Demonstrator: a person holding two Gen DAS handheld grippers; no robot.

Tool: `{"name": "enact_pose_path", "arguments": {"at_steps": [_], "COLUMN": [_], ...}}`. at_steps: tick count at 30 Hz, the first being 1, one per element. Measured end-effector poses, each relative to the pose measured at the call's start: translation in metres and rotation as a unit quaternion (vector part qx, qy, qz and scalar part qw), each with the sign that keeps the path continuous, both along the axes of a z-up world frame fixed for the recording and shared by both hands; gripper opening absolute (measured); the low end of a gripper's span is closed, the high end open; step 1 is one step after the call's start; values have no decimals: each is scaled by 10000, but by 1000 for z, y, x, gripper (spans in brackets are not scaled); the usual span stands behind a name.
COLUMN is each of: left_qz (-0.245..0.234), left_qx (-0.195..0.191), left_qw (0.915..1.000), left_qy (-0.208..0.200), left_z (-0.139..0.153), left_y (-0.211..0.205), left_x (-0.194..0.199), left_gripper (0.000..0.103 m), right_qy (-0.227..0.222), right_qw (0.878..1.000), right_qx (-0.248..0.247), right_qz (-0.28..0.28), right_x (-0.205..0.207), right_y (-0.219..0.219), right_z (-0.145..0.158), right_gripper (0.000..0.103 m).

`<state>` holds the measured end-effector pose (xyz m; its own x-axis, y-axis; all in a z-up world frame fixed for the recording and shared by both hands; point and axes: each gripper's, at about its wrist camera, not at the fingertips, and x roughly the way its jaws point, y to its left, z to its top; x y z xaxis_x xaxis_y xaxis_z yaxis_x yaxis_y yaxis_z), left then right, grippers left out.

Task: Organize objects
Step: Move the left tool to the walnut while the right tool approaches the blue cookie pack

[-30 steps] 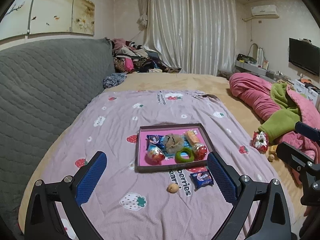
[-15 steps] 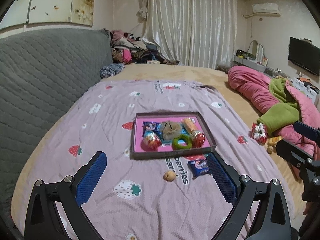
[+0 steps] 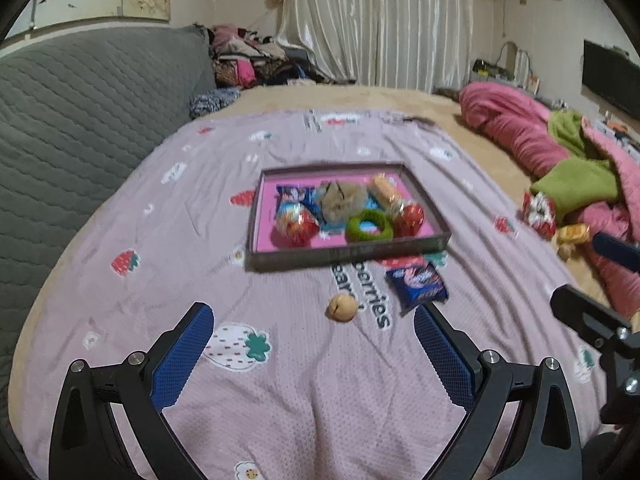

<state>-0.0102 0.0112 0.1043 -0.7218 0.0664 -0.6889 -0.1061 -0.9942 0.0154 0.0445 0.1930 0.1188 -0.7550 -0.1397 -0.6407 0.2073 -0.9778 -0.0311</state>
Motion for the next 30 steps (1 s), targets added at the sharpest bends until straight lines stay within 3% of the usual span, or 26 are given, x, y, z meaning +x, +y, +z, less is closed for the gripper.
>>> {"name": "enact_pose_path", "arguments": {"at_steps": [6,18,30], "left_qz": [-42,-47,-179], "left_qx": [-116,-301,-323], "left_qw": [9995,9975,9969], "left_qy": [-288,-631,-692], "left_z": [-44,-100,-127], "left_y": [9,14,23], "left_x": [-19,-61,-94], "left_gripper": [100,100,100], "right_qy": [-227,-665,-1003], "right_qw": [9997,9977,9948], "right_qx": [53,86,175], "right_qz": [7,-16,-24], "right_x": [-18,-65,-114], "right_y": [-1,0,-9], "right_z": [-26,-74,-110], "right_gripper": [100,100,100]}}
